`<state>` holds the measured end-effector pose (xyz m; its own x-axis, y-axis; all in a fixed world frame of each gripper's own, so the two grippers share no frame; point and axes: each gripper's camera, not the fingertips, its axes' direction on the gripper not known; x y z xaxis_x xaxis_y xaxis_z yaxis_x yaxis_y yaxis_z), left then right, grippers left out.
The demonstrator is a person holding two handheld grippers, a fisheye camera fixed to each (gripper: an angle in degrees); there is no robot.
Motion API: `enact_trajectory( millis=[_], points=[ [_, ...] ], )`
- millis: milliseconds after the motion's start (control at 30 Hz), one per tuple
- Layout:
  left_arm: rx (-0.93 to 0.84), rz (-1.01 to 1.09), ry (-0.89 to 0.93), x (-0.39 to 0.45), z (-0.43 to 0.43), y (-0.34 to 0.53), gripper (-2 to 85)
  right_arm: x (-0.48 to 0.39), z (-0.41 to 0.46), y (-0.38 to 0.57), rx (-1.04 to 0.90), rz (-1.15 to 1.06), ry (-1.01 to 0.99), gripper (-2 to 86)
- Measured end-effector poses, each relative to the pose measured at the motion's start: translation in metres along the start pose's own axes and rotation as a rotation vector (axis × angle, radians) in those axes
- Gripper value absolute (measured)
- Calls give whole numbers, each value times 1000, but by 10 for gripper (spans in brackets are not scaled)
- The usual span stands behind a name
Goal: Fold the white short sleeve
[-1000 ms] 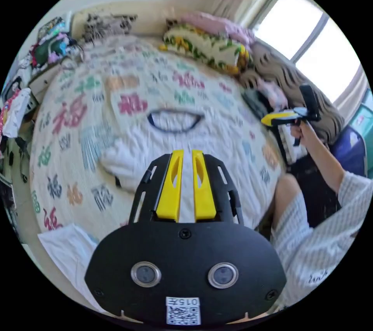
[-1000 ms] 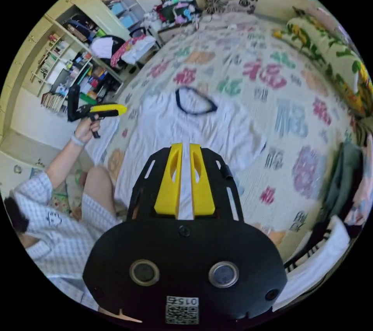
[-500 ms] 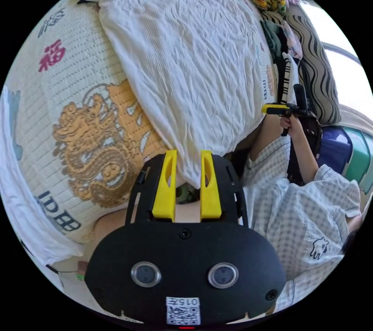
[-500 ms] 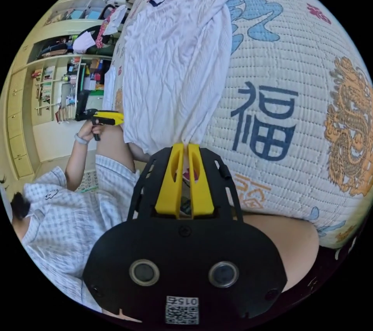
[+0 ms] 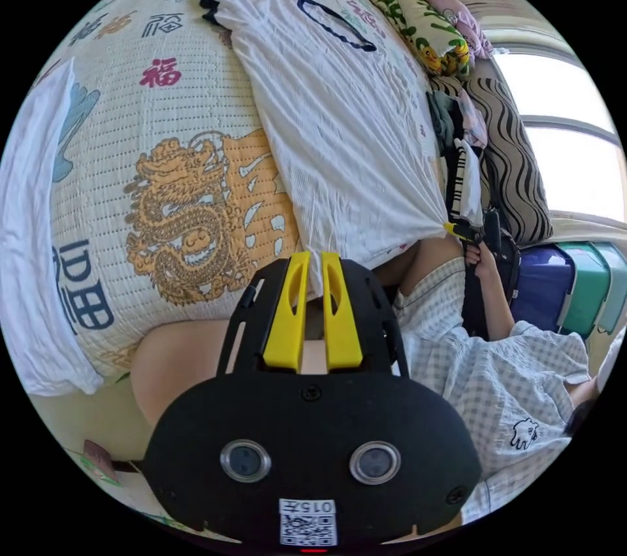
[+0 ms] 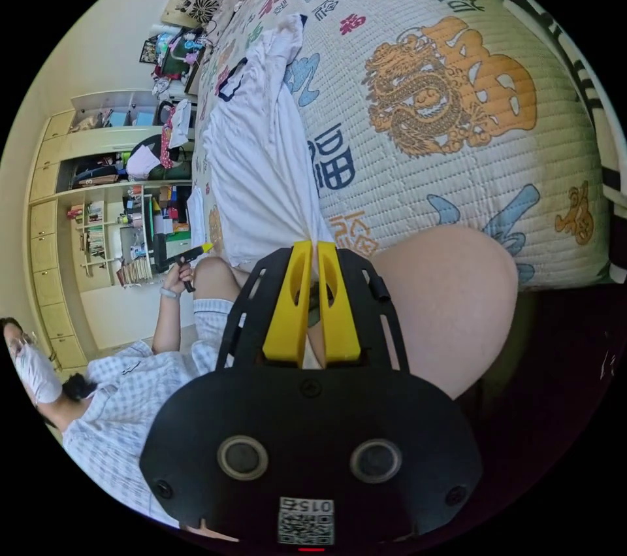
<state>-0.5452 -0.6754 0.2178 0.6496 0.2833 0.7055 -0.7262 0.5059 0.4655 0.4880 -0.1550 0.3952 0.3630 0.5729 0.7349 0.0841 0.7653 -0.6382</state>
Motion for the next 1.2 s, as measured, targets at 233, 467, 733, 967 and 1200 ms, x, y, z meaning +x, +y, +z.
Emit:
enact_trajectory(
  millis=[233,467,733,967,1200],
  points=[
    [-206,1,-126,3,72,-30,66,6,4,-22,-45,-31,28,3],
    [-199,79,-65,-1,90,-30,-3,16,-7,-30,-41,-40,32,4],
    [-137,161,-225,9,73,2,-8,12,-18,-30,-104,-116,111,4],
    [-179,100,-223,-10,119,-14,-5,9,8,-49,-252,-161,252,7],
    [-305,80,-245,-15,177,-41,41,20,5,-62,-324,-147,270,26]
  ],
)
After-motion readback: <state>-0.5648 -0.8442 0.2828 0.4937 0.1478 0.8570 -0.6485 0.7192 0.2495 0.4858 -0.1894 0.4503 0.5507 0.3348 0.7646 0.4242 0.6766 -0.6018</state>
